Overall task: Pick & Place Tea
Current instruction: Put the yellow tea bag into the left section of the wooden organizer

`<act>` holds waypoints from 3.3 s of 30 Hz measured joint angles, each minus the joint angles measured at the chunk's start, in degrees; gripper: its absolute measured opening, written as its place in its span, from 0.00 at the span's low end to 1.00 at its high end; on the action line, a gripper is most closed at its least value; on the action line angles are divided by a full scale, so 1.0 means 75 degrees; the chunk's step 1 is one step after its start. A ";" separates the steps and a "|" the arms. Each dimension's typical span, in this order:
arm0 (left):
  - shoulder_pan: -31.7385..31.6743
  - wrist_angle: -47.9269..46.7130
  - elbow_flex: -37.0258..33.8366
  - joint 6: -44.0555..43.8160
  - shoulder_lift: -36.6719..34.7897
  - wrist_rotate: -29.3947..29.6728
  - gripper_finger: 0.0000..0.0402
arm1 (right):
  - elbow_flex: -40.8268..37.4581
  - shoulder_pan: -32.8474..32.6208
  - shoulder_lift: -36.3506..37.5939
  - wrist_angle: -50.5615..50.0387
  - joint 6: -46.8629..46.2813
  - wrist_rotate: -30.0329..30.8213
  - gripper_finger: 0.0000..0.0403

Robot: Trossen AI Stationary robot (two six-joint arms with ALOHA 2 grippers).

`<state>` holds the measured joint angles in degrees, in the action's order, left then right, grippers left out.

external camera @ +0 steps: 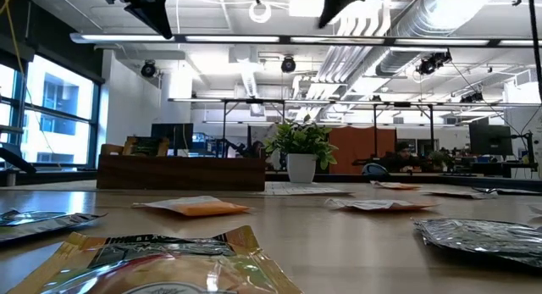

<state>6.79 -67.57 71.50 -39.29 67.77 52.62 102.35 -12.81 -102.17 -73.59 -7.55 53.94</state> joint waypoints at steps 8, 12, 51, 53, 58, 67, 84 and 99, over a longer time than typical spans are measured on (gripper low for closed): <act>0.0000 0.0015 0.0000 -0.0049 -0.0003 0.0044 0.00 | -0.0006 -0.1284 0.0430 -0.1977 -0.1994 -0.1538 0.37; 0.0000 0.0010 0.0000 -0.0047 0.0000 0.0051 0.00 | -0.0006 -0.1992 0.0440 -0.1936 -0.2134 -0.1928 0.37; 0.0000 0.0291 0.0000 -0.0230 -0.0003 -0.0996 0.00 | -0.6371 -0.1274 -0.1156 1.3600 -0.0687 -0.7426 0.37; 0.0000 0.0308 0.0000 -0.0304 -0.0003 -0.1159 0.00 | -0.5909 -0.1363 -0.1557 1.3191 -0.0763 -0.7416 0.37; 0.0000 0.0336 0.0000 -0.0402 -0.0003 -0.1774 0.00 | -0.5099 -0.1653 -0.2341 1.2688 -0.0962 -0.7238 0.37; 0.0000 0.0521 -0.0003 -0.0402 -0.0003 -0.1707 0.00 | -0.5004 -0.2002 -0.2522 1.2595 -0.1374 -0.6723 0.37; 0.0000 0.0609 -0.0003 -0.0400 -0.0003 -0.1705 0.00 | -0.5033 -0.1936 -0.3403 1.3939 -0.1855 -0.6990 0.36; 0.0000 0.0595 -0.0003 -0.0122 -0.0003 -0.1480 0.00 | -0.5038 -0.1974 -0.3407 1.3842 -0.1181 -0.6921 0.03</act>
<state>6.79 -63.11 71.48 -40.21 67.75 41.52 64.56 -27.62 -127.72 30.22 -16.41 2.03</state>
